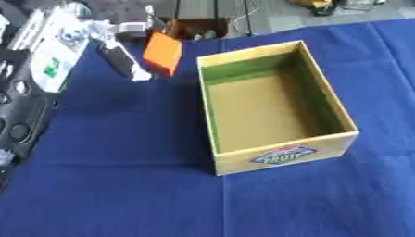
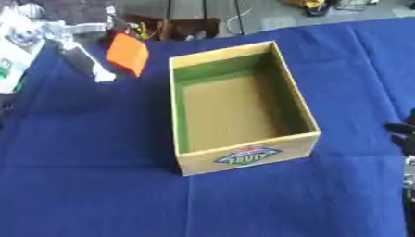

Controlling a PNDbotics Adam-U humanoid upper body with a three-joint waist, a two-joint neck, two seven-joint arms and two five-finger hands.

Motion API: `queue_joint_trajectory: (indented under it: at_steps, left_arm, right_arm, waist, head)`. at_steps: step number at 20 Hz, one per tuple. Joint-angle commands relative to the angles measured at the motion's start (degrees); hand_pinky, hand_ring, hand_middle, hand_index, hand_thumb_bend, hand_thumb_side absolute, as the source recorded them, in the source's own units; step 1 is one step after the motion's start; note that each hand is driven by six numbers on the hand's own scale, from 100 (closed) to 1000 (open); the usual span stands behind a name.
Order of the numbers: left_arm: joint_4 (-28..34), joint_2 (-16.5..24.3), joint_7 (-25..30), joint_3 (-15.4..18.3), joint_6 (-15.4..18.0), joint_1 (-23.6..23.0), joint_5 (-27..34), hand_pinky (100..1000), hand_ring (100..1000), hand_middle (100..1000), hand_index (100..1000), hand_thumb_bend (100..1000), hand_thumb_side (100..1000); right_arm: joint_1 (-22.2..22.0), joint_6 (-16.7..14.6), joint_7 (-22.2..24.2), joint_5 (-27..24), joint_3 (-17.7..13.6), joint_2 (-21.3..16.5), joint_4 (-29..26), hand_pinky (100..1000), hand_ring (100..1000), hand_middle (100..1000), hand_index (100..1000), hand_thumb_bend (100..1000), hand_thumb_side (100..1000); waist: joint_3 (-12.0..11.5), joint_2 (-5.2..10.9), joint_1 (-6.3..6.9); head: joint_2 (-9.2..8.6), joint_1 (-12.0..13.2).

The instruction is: Pick up objects on the table and place them in the box.

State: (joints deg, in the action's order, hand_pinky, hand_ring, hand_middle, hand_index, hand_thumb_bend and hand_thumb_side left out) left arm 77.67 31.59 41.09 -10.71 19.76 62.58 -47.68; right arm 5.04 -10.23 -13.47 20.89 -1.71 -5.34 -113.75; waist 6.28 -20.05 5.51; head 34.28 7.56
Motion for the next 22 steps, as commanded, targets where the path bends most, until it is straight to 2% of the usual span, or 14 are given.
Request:
queue_joint_trajectory:
  at_steps: [1,8,13,18,19,20,22]
  left_arm:
    - [2.1,-1.3,-1.3,0.9,-0.7,2.7,1.1,143,378,350,573,100,259]
    - [3.0,-7.3,-3.9,-0.3,-1.7,6.3,1.9,132,366,344,562,100,266]
    - [0.1,-12.6,-6.6,-1.1,-2.7,7.3,1.4,122,358,337,548,100,268]
    - [-4.5,-16.2,-7.8,-2.2,-2.1,7.3,-0.4,121,358,337,550,100,264]
    - [-5.3,-16.6,-7.9,-2.4,-1.8,7.2,-0.8,122,359,335,551,113,100]
    - [-6.2,-17.1,-8.0,-2.6,-1.6,7.1,-1.3,122,359,338,551,100,261]
    - [-8.3,-18.2,-8.6,-3.0,-1.2,6.7,-2.2,125,362,340,553,100,259]
  right_arm:
    - [0.2,-0.3,0.0,-0.8,0.0,-0.9,-0.8,821,957,683,935,100,975]
    - [0.2,-0.2,0.3,-0.7,0.1,-0.7,-0.8,822,958,683,936,100,979]
    - [0.6,-0.3,0.6,-0.7,0.3,-0.6,-0.8,823,959,683,937,100,981]
    - [0.9,-0.2,0.8,-0.7,0.3,-0.4,-0.8,824,960,683,939,100,984]
    - [0.9,-0.1,0.8,-0.6,0.3,-0.4,-0.8,824,961,683,939,100,975]
    - [1.0,-0.1,0.8,-0.6,0.3,-0.4,-0.8,824,961,683,939,100,986]
    - [1.1,0.0,0.9,-0.6,0.4,-0.3,-0.8,825,961,683,939,100,987]
  waist:
    - [0.1,1.5,-0.33]
    - [0.5,1.28,-0.2]
    - [1.5,0.9,0.14]
    - [2.1,0.55,0.5]
    - [2.2,0.51,0.55]
    - [2.3,0.42,0.62]
    - [2.5,0.29,0.71]
  head:
    - [1.11,0.8]
    - [2.06,2.4]
    - [1.23,3.1]
    - [0.72,3.1]
    - [0.69,3.0]
    - [0.63,3.0]
    - [0.6,3.1]
